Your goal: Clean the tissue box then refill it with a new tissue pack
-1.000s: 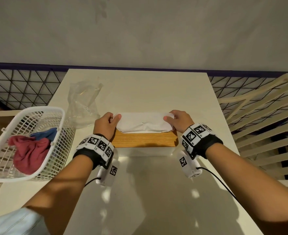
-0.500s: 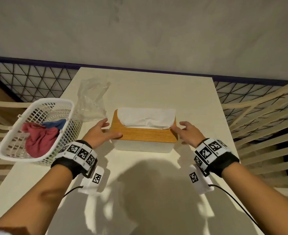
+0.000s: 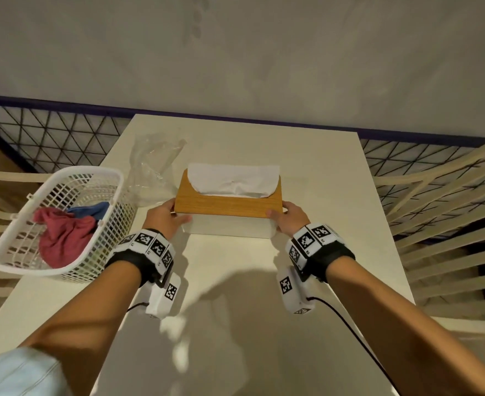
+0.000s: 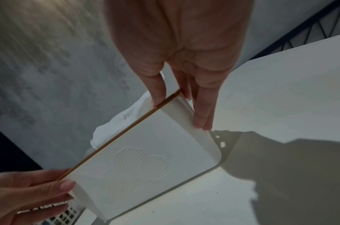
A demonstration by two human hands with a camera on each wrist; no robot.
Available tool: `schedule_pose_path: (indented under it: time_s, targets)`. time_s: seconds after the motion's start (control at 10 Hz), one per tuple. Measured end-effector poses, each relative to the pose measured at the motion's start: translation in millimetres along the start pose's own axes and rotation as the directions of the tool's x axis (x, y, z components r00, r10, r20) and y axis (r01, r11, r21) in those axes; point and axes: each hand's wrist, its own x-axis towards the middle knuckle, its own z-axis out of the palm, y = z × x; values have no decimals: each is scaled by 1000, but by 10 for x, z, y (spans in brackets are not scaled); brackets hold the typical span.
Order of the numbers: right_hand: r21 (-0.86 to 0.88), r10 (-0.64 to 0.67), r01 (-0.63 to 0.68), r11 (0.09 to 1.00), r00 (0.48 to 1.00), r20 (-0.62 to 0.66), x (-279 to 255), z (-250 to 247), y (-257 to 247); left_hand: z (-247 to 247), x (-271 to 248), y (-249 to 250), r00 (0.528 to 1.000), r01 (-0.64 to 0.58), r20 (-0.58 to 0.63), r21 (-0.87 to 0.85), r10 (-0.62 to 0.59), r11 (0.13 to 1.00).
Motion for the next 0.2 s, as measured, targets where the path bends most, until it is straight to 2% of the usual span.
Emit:
schedule_pose_path:
  time_s: [0.1, 0.2]
  targets:
    - [-21, -19, 19, 1000, 1000, -3, 71, 18, 33, 13, 41, -2, 1000, -2, -25, 2, 2, 1000]
    - [-42, -26, 24, 999, 998, -52, 62, -1, 55, -11, 42, -48, 999, 35, -24, -65, -37, 997]
